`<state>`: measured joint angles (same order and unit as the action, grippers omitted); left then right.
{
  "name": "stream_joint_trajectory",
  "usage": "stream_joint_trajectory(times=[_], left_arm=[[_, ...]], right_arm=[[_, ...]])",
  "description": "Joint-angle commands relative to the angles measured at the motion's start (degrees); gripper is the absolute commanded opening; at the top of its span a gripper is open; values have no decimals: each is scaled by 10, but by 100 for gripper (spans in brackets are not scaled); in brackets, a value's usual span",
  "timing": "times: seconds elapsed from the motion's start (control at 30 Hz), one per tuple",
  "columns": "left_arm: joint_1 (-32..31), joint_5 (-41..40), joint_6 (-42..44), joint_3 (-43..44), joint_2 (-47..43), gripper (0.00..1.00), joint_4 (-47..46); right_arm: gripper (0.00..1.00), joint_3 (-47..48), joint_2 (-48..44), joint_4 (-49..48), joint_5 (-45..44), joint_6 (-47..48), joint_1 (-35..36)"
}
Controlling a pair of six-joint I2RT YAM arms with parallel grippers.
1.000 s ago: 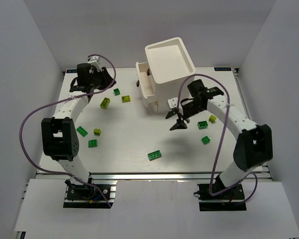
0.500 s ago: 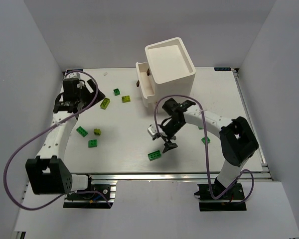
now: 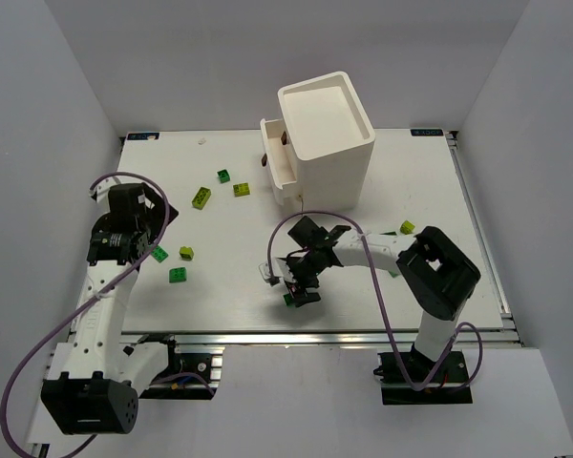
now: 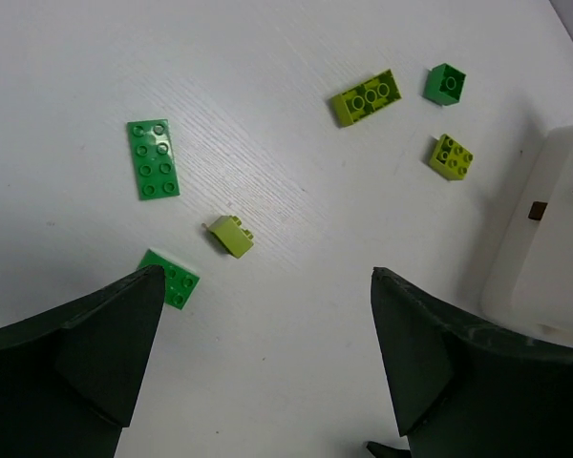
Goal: Sort the legos into containers by color
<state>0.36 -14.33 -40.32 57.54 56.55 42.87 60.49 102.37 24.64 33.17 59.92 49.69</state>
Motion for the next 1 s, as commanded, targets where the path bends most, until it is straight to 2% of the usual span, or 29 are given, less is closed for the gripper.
stream_joint_trajectory(times=[0.0, 0.07, 0.17, 0.2, 0.3, 0.33, 0.4, 0.5, 0.53, 0.57, 0.7, 0.73, 0.8, 0.83, 0.97], left_arm=[[0, -41, -32, -9, -22, 98, 38], [0, -51, -49, -17, -27, 98, 44], [0, -54, -61, -23, -31, 96, 50], [0, -60, -64, -25, -32, 95, 57], [0, -69, -81, -30, -29, 90, 70], [0, -70, -86, -31, -25, 87, 72], [0, -72, -104, -35, -19, 84, 82], [0, -76, -125, -37, -10, 80, 85], [0, -76, -129, -39, -6, 80, 85], [0, -78, -132, -43, -5, 78, 80], [0, -85, -143, -51, -1, 76, 73], [0, -87, -144, -52, 0, 76, 72], [0, -92, -144, -54, 4, 76, 77], [0, -95, -143, -54, 5, 76, 81], [0, -100, -140, -56, 4, 76, 98]], right_arm=[[80, -8, 9, -66, -45, -62, 11], [76, -15, 15, -83, -61, -70, 17], [60, -16, 18, -72, -64, -67, 21], [45, -17, 17, -66, -64, -66, 21], [26, -11, 9, -37, -57, -59, 18], [14, -6, 5, -29, -56, -59, 18], [0, 32, -9, -7, -45, -91, 12], [0, 116, -21, 8, -56, -217, 3], [0, 181, -22, 3, -83, -257, -2], [0, 210, -20, -9, -111, -336, -2], [0, 333, 8, -54, -231, -430, -4], [0, 369, 26, -56, -288, -442, -3], [0, 402, 47, -57, -359, -486, -3], [0, 414, 59, -63, -422, -498, -3], [0, 436, 76, -98, -534, -519, -5]])
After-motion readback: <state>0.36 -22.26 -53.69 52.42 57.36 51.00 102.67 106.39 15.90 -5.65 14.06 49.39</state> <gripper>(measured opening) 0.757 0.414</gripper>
